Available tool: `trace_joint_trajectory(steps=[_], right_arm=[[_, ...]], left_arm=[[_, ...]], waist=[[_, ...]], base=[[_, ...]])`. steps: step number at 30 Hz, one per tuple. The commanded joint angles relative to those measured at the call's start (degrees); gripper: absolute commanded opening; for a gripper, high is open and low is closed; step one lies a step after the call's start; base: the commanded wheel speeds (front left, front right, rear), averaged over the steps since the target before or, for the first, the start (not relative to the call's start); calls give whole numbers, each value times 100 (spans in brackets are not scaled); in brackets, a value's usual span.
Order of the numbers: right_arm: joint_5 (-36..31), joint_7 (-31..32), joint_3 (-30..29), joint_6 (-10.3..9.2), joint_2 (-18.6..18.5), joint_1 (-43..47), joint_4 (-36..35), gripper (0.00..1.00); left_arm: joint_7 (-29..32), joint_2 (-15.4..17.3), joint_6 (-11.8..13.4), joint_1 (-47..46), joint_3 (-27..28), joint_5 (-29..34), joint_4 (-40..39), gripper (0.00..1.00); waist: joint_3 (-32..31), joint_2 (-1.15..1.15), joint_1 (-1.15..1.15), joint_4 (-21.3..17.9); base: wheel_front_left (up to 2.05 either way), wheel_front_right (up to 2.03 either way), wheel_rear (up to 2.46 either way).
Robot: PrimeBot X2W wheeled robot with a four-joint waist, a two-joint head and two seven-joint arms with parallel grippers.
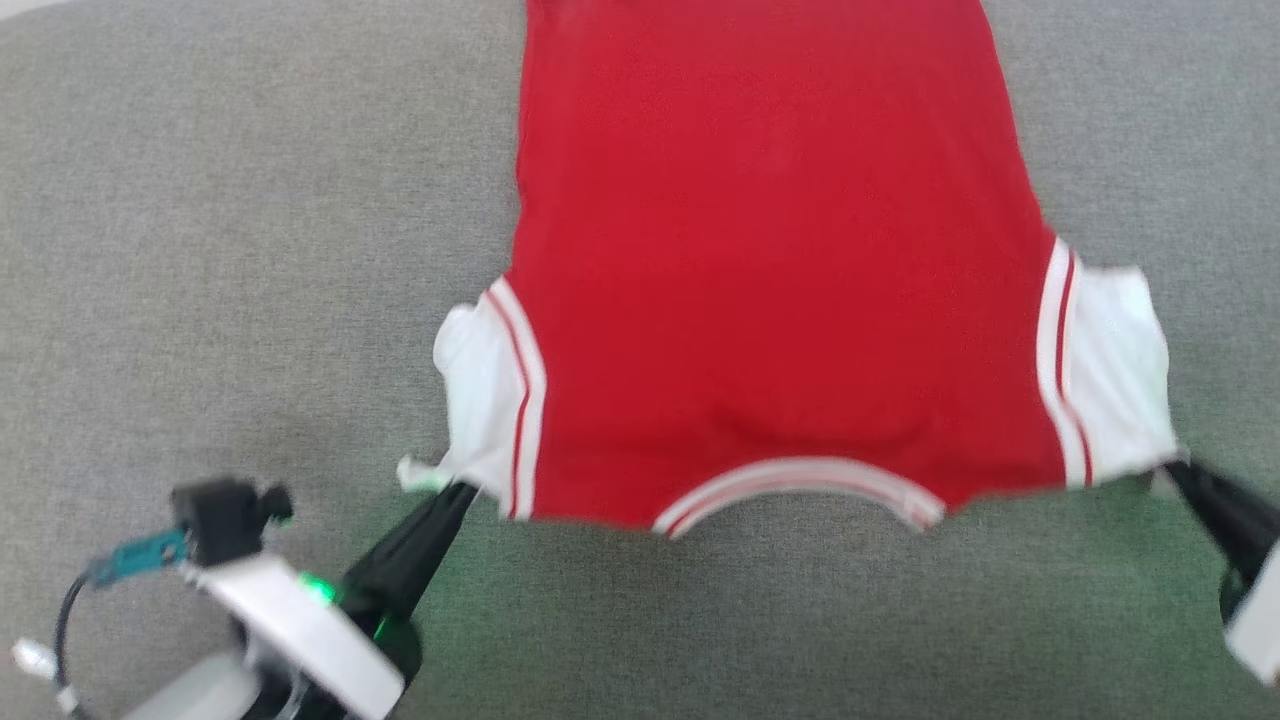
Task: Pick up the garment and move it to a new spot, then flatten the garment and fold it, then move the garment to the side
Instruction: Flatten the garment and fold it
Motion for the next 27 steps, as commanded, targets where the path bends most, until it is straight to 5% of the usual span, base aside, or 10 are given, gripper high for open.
trace_joint_trajectory(steps=[1,11,23,24,25,26,27], right_arm=[[24,155,-126,-13,66,243,-207,0],[124,1008,-743,-13,587,1782,-1740,0],[-322,1163,-92,-11,433,1173,-1053,0],[-361,1120,-58,-11,425,1142,-1007,18],[-392,1077,-47,-11,427,1106,-963,49],[-415,1047,-70,-11,431,1073,-939,100],[-440,1010,-139,-11,437,1027,-962,100]], left_arm=[[-28,132,11,197,42,53,-92,0],[-27,733,11,1341,417,263,-892,0],[8,346,11,690,-188,358,-521,0],[6,346,11,640,-234,376,-494,0],[5,337,11,606,-288,384,-479,0],[2,334,11,580,-331,384,-479,0],[-1,342,11,555,-363,380,-484,0]], waist=[[-1,0,0,-10],[65,0,0,40],[243,0,0,26],[265,0,0,40],[277,0,0,54],[287,0,0,69],[299,0,0,86]], base=[[0,0,0],[0,0,0],[0,0,0],[0,0,0],[0,0,0],[0,0,0],[0,0,0]])
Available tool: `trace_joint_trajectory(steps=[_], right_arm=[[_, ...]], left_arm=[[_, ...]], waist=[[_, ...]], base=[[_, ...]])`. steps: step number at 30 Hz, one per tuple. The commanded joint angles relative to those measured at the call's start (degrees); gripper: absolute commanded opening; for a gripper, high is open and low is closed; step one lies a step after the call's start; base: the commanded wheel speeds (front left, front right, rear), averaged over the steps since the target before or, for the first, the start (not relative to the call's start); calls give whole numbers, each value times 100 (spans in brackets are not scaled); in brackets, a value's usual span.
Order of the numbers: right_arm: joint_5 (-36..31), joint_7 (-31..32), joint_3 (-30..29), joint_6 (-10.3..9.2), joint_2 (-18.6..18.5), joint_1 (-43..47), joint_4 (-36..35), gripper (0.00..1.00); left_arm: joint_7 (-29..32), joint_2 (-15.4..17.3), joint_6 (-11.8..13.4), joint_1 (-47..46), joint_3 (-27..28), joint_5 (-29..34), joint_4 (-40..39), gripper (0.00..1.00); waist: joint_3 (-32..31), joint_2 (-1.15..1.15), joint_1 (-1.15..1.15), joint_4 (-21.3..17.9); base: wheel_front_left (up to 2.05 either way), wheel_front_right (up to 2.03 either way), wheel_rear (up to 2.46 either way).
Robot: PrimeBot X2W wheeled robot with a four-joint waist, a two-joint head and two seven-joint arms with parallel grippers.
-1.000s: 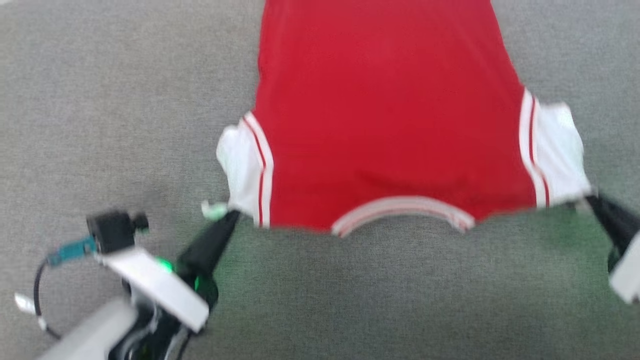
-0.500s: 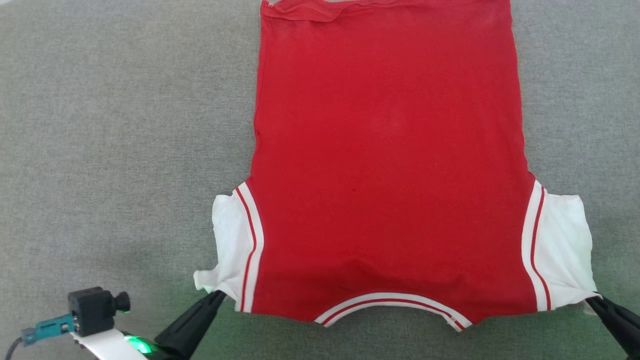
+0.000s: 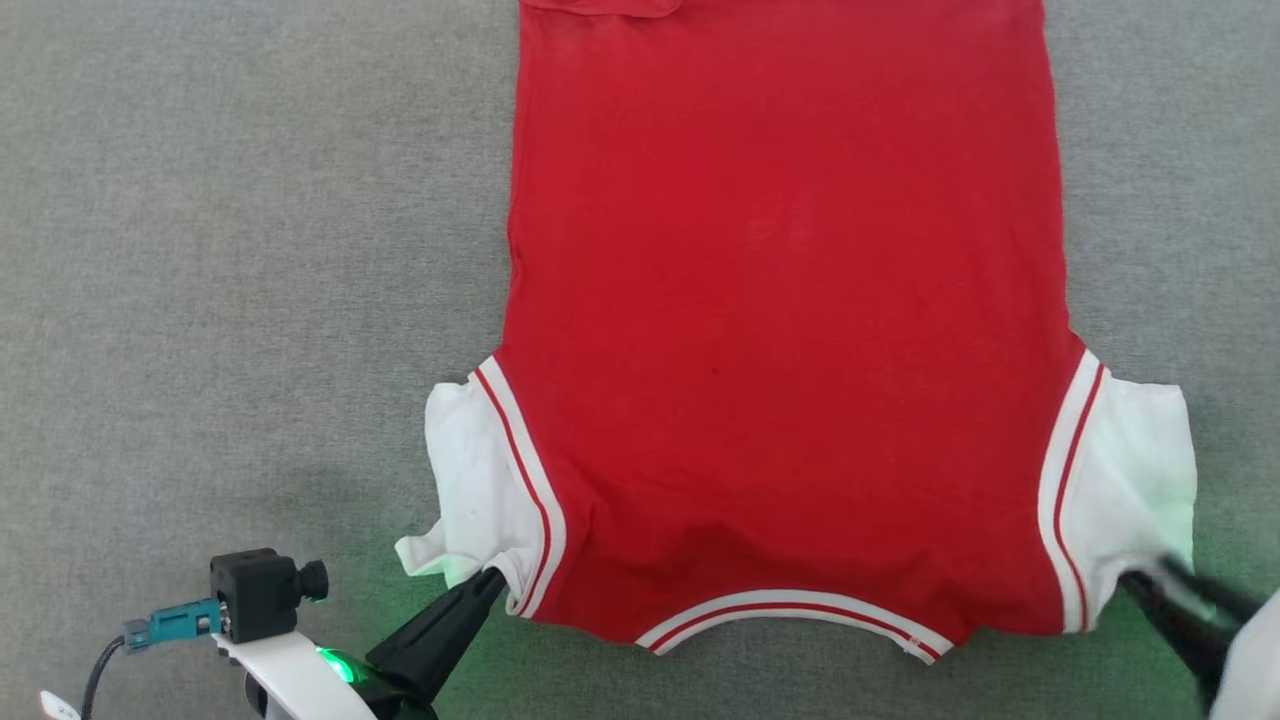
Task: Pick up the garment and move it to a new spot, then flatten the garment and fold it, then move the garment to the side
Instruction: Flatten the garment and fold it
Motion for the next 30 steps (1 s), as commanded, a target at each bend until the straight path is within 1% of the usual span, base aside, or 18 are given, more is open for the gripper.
trace_joint_trajectory(steps=[1,4,6,8,10,14,18,21,25,26,27,28,30], right_arm=[[-60,-68,-136,-9,14,-155,-64,100],[-19,77,-457,-8,-77,-396,-303,100],[-4,250,-678,-6,-248,-763,-447,100],[-30,415,-819,-6,-457,-1305,-443,100],[-44,523,-843,-7,-609,-2066,-166,100],[-406,549,-440,-5,-938,-3858,868,100],[-903,628,112,-6,-877,-5470,2076,100],[-1317,784,338,-7,-924,-6457,2994,100],[-1962,872,446,-6,-949,-7265,4099,100],[-1962,872,446,-6,-949,-7265,4099,100],[-2145,968,409,-6,-953,-7564,4537,100],[-2145,968,409,-6,-953,-7564,4537,100],[-2288,1088,326,-6,-913,-7791,4904,100]], left_arm=[[-14,19,11,-82,-35,33,-10,0],[-24,35,11,-153,-111,71,-83,0],[-28,35,11,-200,-175,127,-132,0],[-32,15,11,-289,-186,187,-202,0],[-31,-32,11,-408,-221,234,-264,0],[-35,-117,11,-673,-305,357,-354,0],[-36,-161,11,-827,-344,437,-429,0],[-36,-199,11,-965,-412,541,-498,0],[-29,-334,11,-1149,-480,634,-514,0],[-29,-334,11,-1149,-480,634,-514,0],[-29,-395,11,-1205,-522,681,-570,0],[-29,-395,11,-1205,-522,681,-570,0],[-30,-462,11,-1235,-577,724,-620,0]], waist=[[20,0,0,37],[53,0,0,127],[91,0,0,191],[170,0,0,264],[296,0,0,346],[633,0,0,555],[929,0,0,776],[1165,0,0,965],[1301,0,0,1260],[1301,0,0,1260],[1353,0,0,1385],[1353,0,0,1385],[1409,0,0,1488]], base=[[0,0,0],[0,0,0],[0,0,0],[0,0,0],[0,0,0],[0,0,0],[0,0,0],[0,0,0],[0,0,0],[0,0,0],[0,0,0],[0,0,0],[0,0,0]])
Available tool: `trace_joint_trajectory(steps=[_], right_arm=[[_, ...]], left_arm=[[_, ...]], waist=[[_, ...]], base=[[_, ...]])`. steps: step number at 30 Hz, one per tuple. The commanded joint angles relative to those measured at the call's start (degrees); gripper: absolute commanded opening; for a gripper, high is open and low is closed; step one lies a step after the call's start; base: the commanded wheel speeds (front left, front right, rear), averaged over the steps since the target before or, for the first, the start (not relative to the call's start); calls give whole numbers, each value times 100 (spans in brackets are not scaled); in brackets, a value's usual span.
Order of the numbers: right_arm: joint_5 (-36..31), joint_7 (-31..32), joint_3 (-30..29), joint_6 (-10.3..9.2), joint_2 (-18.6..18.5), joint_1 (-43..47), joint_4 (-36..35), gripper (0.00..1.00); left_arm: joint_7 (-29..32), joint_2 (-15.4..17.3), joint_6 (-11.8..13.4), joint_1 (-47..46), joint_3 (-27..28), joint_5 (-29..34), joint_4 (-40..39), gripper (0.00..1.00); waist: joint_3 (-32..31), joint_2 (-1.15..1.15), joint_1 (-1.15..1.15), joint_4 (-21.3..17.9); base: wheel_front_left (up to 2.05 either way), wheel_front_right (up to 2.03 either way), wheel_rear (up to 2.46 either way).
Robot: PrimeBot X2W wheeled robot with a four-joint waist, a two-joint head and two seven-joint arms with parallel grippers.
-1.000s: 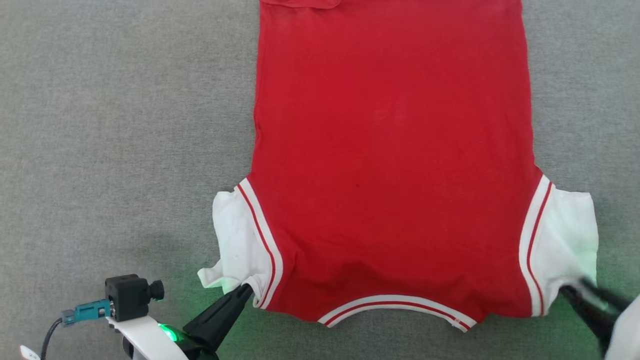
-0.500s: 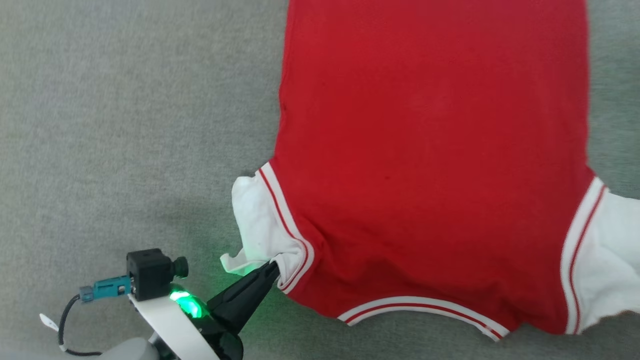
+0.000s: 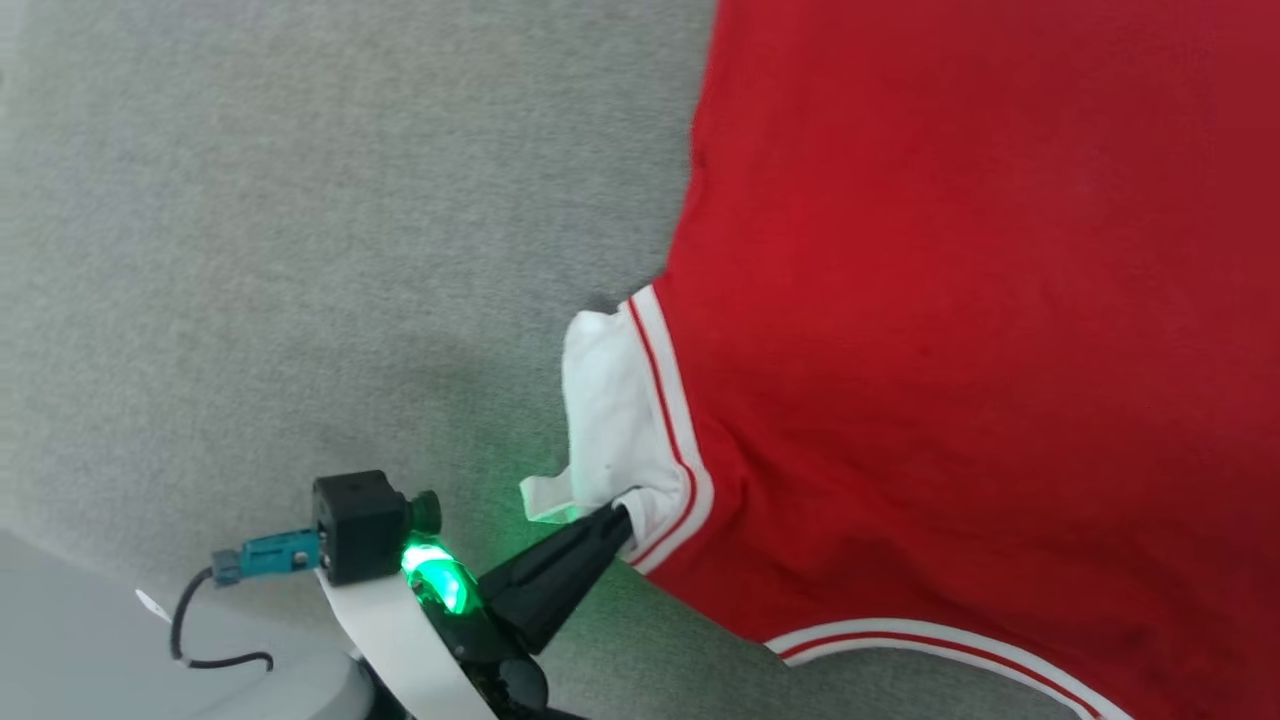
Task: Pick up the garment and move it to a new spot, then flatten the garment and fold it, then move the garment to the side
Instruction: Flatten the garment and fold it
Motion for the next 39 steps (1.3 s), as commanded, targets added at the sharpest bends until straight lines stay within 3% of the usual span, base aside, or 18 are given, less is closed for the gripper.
trace_joint_trajectory(steps=[1,11,13,14,21,27,32,36,39], right_arm=[[-92,53,-35,-3,4,-102,77,100],[-827,610,-373,-3,308,-462,936,100],[-815,681,-326,-2,359,-444,964,28],[-809,670,-325,-2,360,-448,962,0],[-587,226,-310,-3,378,-442,899,0],[296,291,569,-4,-18,220,393,0],[1515,710,1053,-4,-727,1595,-773,0],[2305,1006,811,-4,-1169,3146,-1869,0],[2666,1230,437,-4,-1221,4409,-2684,0]], left_arm=[[-10,-47,11,-80,-31,42,-35,0],[-10,-236,11,-108,58,193,-20,0],[-10,-243,11,-147,65,199,-15,0],[-10,-247,11,-156,80,194,-12,0],[-10,-170,11,-26,244,253,184,0],[-11,-84,11,278,525,219,400,0],[-11,20,11,557,688,186,529,0],[-11,120,11,785,844,122,582,0],[-11,163,11,942,984,84,596,0]], waist=[[143,0,0,153],[363,0,0,253],[356,0,0,238],[348,0,0,228],[-18,0,0,1],[-683,0,0,-358],[-1202,0,0,-647],[-1466,0,0,-885],[-1563,0,0,-1037]], base=[[0,0,0],[0,0,0],[0,0,0],[0,0,0],[0,0,0],[0,0,0],[0,0,0],[0,0,0],[0,0,0]])
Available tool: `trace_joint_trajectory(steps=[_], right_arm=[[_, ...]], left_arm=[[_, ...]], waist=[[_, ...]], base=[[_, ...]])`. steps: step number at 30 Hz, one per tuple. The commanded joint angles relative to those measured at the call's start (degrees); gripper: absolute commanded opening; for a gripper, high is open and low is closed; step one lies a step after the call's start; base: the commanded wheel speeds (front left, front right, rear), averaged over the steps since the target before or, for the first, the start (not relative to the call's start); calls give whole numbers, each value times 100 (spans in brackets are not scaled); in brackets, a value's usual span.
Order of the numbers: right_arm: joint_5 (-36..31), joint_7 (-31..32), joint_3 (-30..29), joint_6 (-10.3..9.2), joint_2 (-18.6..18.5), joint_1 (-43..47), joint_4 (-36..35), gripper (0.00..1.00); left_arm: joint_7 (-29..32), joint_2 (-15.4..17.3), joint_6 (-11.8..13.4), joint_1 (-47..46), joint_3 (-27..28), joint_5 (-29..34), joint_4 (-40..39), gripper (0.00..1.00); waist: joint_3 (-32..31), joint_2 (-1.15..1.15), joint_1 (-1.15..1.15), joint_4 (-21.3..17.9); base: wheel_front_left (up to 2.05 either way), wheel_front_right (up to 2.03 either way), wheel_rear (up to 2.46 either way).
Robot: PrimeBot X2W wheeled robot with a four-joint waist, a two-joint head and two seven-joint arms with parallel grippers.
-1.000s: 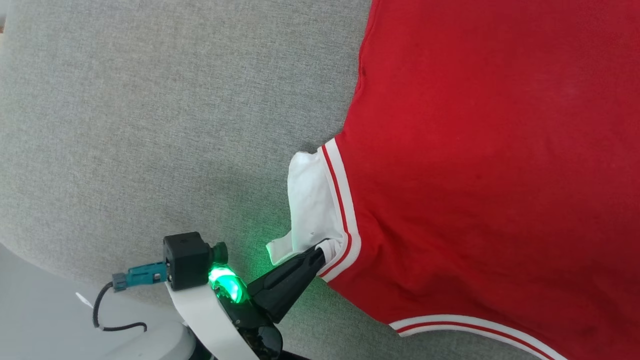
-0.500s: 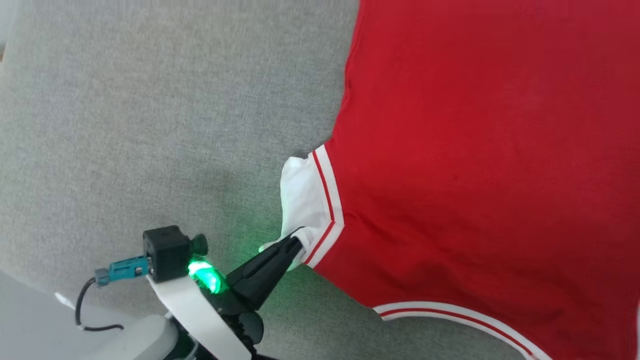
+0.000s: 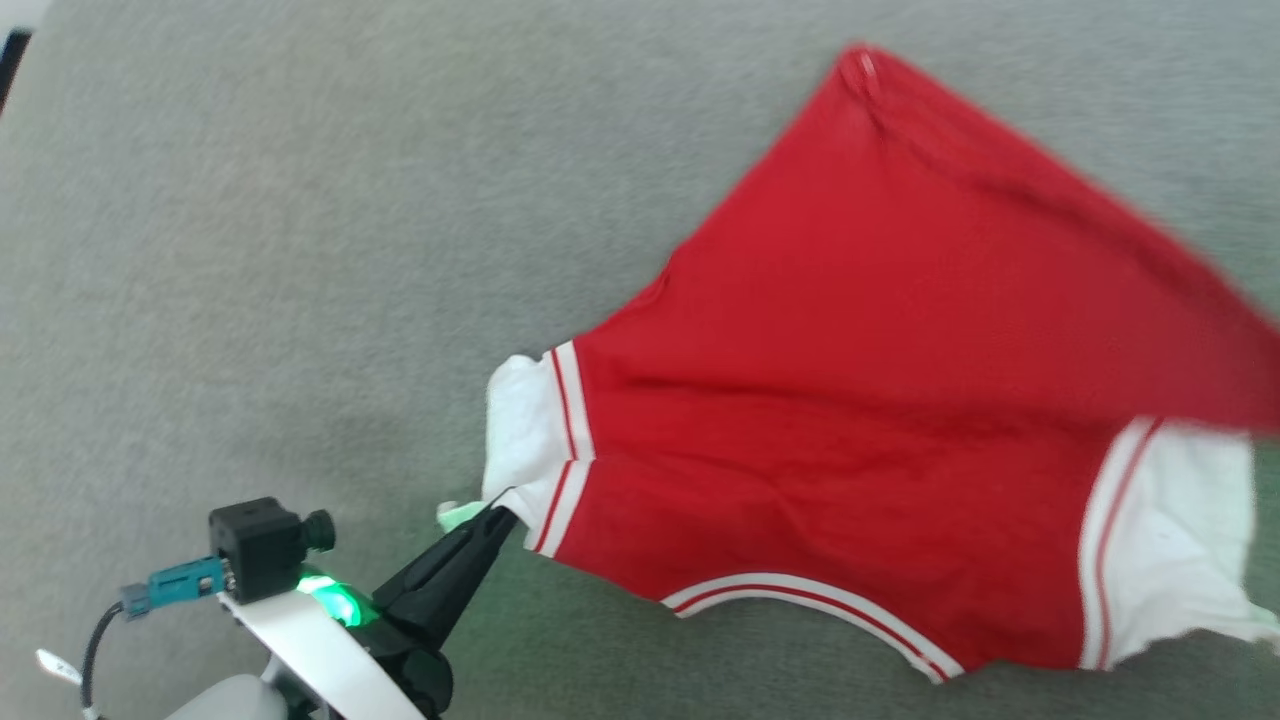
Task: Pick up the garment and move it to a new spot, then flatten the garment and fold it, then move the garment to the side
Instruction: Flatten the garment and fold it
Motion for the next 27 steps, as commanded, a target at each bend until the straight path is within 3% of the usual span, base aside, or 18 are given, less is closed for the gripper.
trace_joint_trajectory(steps=[1,4,8,11,16,19,27], right_arm=[[186,145,-254,-5,103,891,-577,0],[286,248,-499,-5,261,1723,-1119,0],[250,465,-806,-5,766,3150,-2196,0],[237,706,-687,-5,1246,4200,-2950,0],[94,506,-687,-5,1581,4562,-3420,0],[16,233,-909,-5,1546,4404,-3571,100],[218,-45,-2047,-4,1074,3224,-3839,100]], left_arm=[[-11,39,11,135,105,-92,16,0],[-11,40,11,196,173,-71,27,0],[-11,33,11,225,241,-11,64,0],[-11,10,11,183,255,4,72,0],[-11,-21,11,138,235,5,98,0],[-11,-51,11,126,205,15,122,0],[-11,-192,11,-25,72,55,111,0]], waist=[[-248,0,0,-304],[-270,0,0,-371],[-267,0,0,-439],[-254,0,0,-453],[-229,0,0,-456],[-248,0,0,-449],[-226,0,0,-245]], base=[[0,0,0],[0,0,0],[0,0,0],[0,0,0],[0,0,0],[0,0,0],[0,0,0]])
